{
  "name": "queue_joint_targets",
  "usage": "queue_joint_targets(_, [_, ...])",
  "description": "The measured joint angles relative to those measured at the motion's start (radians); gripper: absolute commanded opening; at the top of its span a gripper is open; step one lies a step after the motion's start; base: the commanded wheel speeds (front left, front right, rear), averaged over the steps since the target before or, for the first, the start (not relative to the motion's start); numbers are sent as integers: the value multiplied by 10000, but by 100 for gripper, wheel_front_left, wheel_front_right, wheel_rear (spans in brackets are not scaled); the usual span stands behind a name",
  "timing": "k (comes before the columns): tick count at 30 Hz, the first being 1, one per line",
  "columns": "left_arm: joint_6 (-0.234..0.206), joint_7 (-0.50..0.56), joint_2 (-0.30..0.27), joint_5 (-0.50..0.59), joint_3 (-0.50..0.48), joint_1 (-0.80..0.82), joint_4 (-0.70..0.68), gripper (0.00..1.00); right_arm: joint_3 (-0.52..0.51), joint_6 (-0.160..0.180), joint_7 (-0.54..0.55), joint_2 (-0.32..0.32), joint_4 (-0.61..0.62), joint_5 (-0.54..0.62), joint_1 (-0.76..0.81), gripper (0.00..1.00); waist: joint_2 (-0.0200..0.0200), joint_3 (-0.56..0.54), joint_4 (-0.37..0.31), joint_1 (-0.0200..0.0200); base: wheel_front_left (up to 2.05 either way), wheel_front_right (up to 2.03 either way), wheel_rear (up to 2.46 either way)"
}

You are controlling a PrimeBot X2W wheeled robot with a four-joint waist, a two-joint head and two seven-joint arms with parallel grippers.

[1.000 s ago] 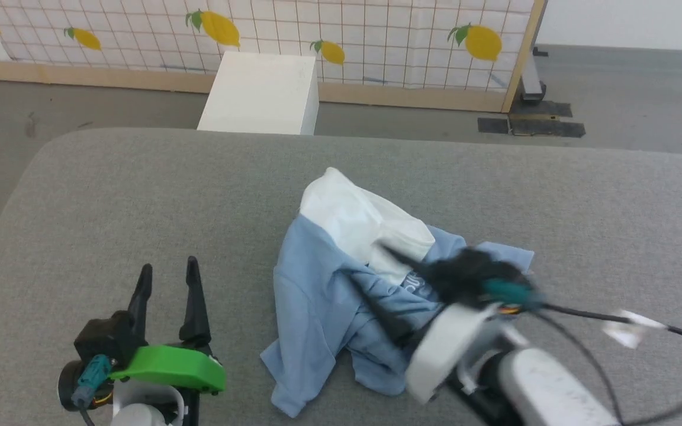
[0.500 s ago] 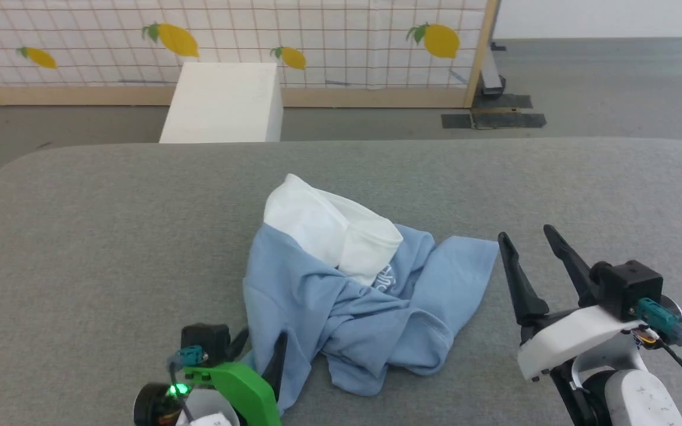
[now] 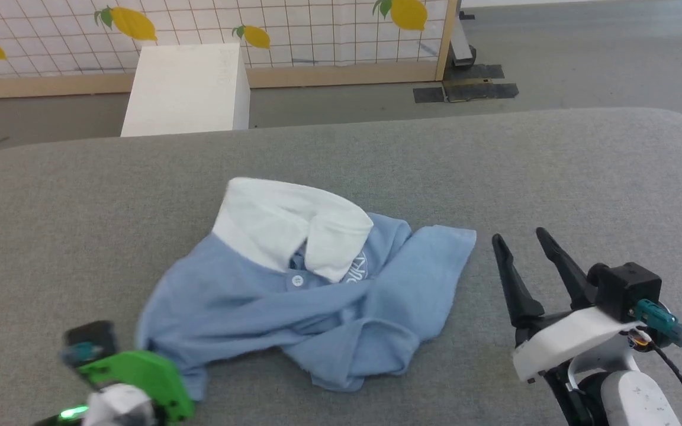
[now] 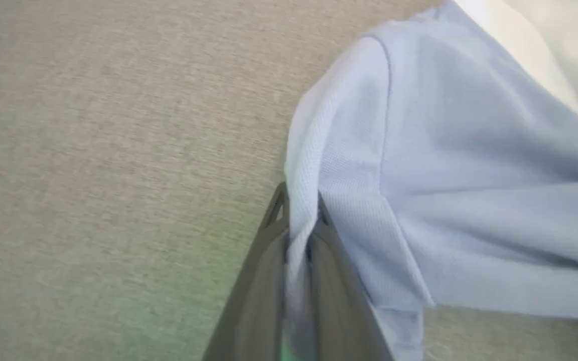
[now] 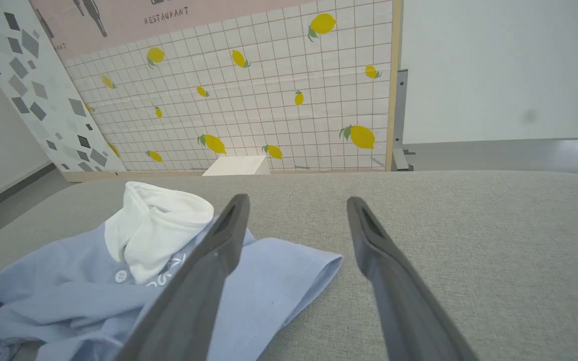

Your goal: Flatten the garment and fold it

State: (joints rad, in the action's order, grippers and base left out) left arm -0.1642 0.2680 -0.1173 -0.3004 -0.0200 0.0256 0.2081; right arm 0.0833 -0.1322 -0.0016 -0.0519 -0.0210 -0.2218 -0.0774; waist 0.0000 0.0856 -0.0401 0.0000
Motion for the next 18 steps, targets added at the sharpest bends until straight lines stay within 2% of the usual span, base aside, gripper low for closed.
queue_joint_targets(7, [-727, -219, -401, -385, -1191, -600, -109, 0, -842, 0, 472, 6, -345, 73, 8, 100, 0, 79, 246, 0, 0, 0, 0])
queue_joint_targets(8, [-750, -180, -383, -466, -1243, -742, -127, 5, -930, 0, 600, 0, -383, 136, 12, 100, 0, 80, 311, 1, 0, 0, 0])
queue_joint_targets(9, [-746, -171, -355, -527, -1248, -840, -146, 94, -1009, 0, 711, 0, -410, 142, 13, 100, 0, 79, 369, 0, 0, 0, 0])
queue_joint_targets(10, [-740, -173, -293, -585, -1237, -928, -174, 100, -1070, 0, 867, 2, -441, 151, 18, 100, 0, 78, 446, 0, 0, 0, 0])
queue_joint_targets(13, [-591, -675, -40, -767, -1212, -1030, -362, 100, -1124, 0, 1045, 6, -441, 299, 28, 100, 0, 78, 703, 0, 0, 0, 0])
queue_joint_targets(18, [326, -3012, 234, -938, -782, -933, -780, 100, -872, 0, 1045, 2, -416, 579, -83, 100, 0, 125, 1227, 0, 0, 0, 0])
